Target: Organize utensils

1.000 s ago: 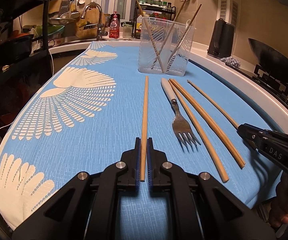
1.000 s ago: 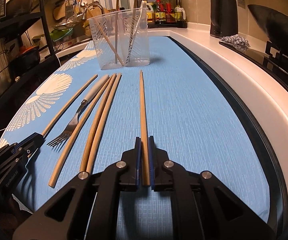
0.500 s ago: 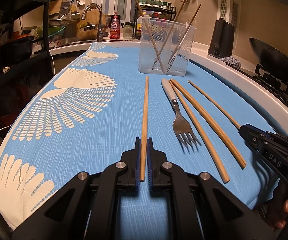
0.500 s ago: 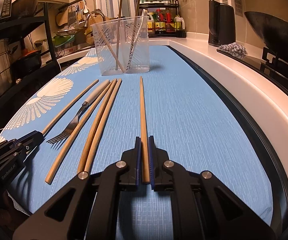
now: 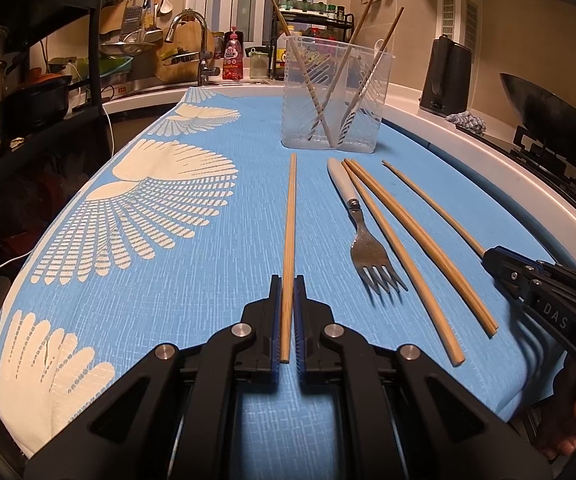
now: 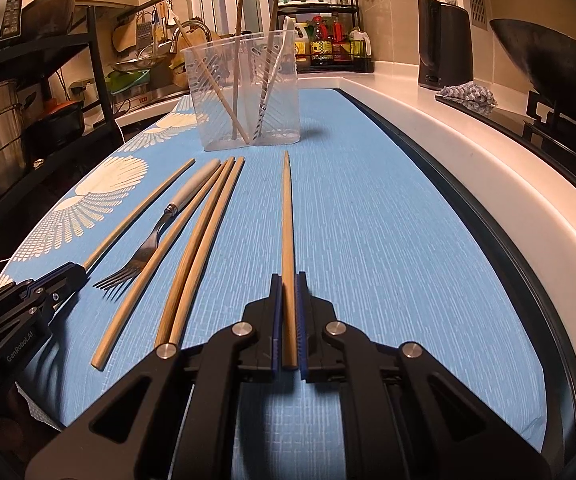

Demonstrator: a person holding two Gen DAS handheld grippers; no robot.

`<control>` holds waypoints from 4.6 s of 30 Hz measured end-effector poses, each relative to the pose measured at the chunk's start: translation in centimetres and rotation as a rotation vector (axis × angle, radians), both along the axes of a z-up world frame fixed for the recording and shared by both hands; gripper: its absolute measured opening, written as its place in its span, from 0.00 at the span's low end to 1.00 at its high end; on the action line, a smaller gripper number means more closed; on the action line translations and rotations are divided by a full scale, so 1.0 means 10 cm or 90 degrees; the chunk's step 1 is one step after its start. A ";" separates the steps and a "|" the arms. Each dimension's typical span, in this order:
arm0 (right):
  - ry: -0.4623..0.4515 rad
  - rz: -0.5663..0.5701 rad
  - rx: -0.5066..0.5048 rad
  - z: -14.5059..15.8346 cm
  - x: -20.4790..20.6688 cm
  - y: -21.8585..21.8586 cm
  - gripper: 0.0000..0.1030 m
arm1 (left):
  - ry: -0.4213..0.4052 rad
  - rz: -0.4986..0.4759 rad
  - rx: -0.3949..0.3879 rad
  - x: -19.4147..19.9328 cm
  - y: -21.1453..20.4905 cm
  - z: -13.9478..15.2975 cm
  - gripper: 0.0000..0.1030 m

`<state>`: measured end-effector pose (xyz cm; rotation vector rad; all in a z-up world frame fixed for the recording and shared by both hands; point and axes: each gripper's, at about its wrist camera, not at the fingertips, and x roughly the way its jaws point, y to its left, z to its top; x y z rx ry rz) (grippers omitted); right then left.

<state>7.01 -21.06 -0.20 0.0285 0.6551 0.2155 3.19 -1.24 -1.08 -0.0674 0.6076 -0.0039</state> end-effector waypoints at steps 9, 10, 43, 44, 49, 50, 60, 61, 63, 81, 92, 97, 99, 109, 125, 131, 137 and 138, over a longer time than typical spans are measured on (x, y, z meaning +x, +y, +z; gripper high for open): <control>-0.001 0.001 -0.004 0.01 0.01 -0.01 0.07 | -0.002 0.002 0.004 0.01 0.00 -0.01 0.06; -0.001 0.001 -0.003 0.01 0.01 -0.01 0.07 | -0.002 0.002 0.004 0.01 0.00 -0.01 0.06; 0.001 0.004 -0.007 0.00 0.01 0.00 0.07 | -0.002 -0.001 0.004 0.01 -0.02 -0.01 0.06; 0.003 0.004 -0.007 0.00 0.01 0.00 0.07 | -0.001 -0.003 0.003 0.02 -0.02 0.00 0.06; 0.011 0.000 -0.007 0.02 0.04 -0.01 0.06 | 0.003 -0.007 -0.004 0.04 -0.04 0.00 0.06; 0.011 -0.002 -0.005 0.02 0.04 -0.02 0.06 | 0.003 -0.008 -0.005 0.04 -0.04 0.00 0.06; -0.014 -0.012 -0.012 0.22 -0.03 -0.02 0.06 | -0.024 -0.014 -0.019 -0.04 -0.02 0.15 0.06; -0.018 -0.013 -0.014 0.25 -0.04 -0.02 0.06 | -0.028 -0.015 -0.019 -0.05 -0.02 0.18 0.06; -0.024 -0.012 -0.013 0.31 -0.05 -0.02 0.06 | -0.035 -0.018 -0.019 -0.07 -0.02 0.22 0.06; -0.092 -0.016 -0.008 0.81 -0.13 -0.06 0.06 | -0.079 -0.037 -0.029 -0.18 0.00 0.59 0.06; -0.148 -0.022 0.008 1.23 -0.02 -0.09 0.06 | -0.127 -0.042 -0.014 -0.10 0.06 0.97 0.06; -0.157 -0.021 0.013 1.41 0.07 -0.10 0.06 | -0.149 -0.044 -0.013 0.01 0.14 1.20 0.06; -0.157 -0.017 0.011 1.48 0.13 -0.08 0.06 | -0.153 -0.051 -0.016 0.08 0.17 1.30 0.06; -0.163 0.001 -0.008 1.90 0.46 0.01 0.06 | -0.097 -0.107 -0.118 0.60 0.45 1.76 0.06; -0.128 0.076 -0.024 2.54 0.93 0.20 0.06 | -0.065 -0.135 -0.113 1.06 0.45 2.15 0.06; -0.144 0.097 -0.014 3.02 1.11 0.28 0.06 | -0.099 -0.138 -0.122 1.33 0.51 2.62 0.06; -0.166 0.102 -0.020 3.38 1.33 0.38 0.06 | -0.141 -0.136 -0.109 1.59 0.49 3.00 0.06; -0.164 0.099 -0.022 3.38 1.38 0.39 0.06 | -0.147 -0.134 -0.107 1.65 0.48 3.05 0.06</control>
